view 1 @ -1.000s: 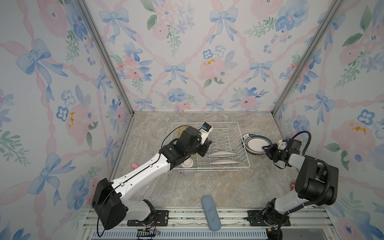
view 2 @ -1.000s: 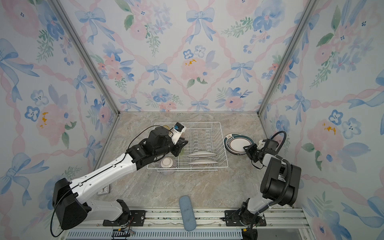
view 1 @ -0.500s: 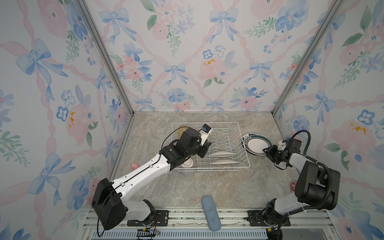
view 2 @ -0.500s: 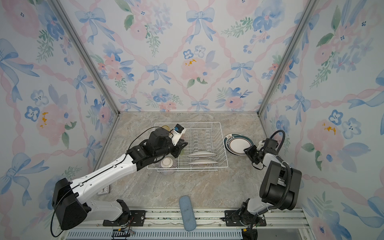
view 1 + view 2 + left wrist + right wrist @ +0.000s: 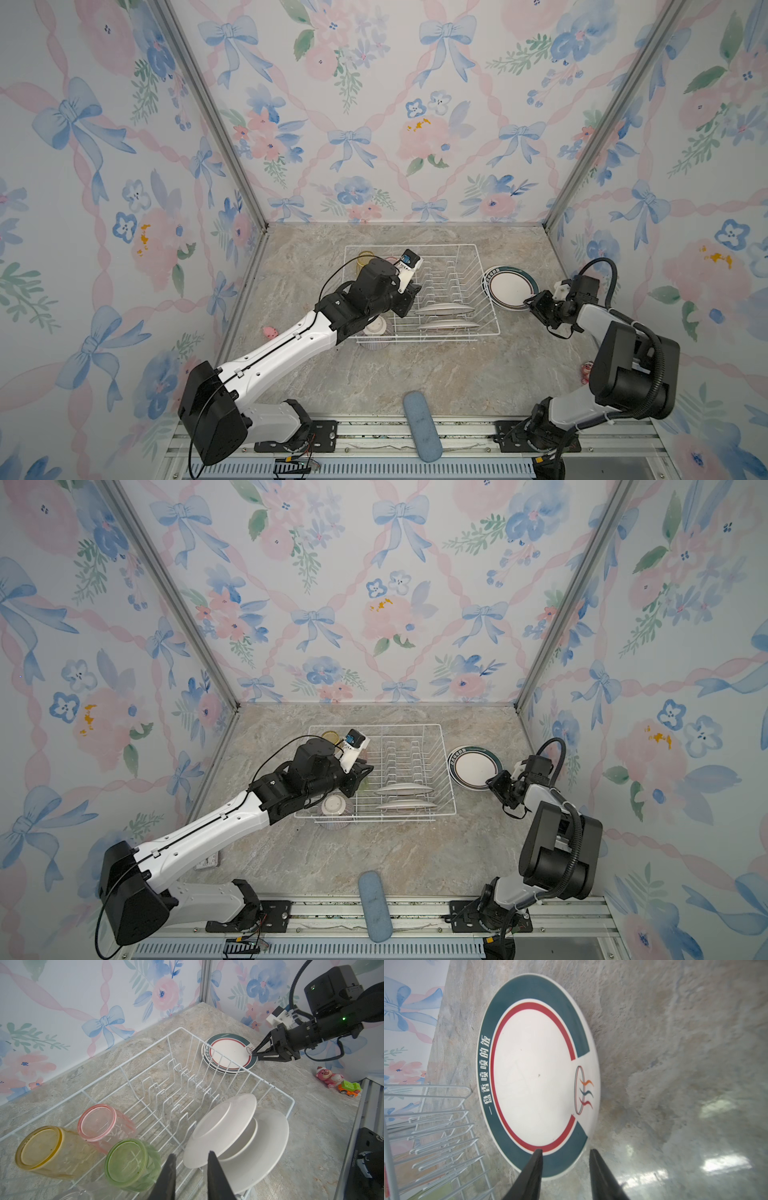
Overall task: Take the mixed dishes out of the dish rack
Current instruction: 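Open and lift the right gripper while the left gripper moves over the rack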
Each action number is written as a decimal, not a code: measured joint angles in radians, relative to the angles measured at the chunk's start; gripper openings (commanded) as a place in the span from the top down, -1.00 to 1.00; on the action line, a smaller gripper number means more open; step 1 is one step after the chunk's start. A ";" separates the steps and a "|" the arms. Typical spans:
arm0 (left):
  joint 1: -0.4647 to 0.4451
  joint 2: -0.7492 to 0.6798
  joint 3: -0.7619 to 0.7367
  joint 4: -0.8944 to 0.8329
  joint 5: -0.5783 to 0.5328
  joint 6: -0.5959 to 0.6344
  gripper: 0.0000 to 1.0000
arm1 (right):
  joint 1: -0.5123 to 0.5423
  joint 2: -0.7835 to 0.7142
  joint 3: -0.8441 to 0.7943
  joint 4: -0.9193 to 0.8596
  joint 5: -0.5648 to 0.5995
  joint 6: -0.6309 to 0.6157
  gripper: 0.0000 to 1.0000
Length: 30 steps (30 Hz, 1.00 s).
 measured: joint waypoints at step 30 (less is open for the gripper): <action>0.000 0.104 -0.014 0.000 0.000 0.001 0.51 | 0.041 -0.328 -0.003 -0.158 0.044 -0.079 -0.10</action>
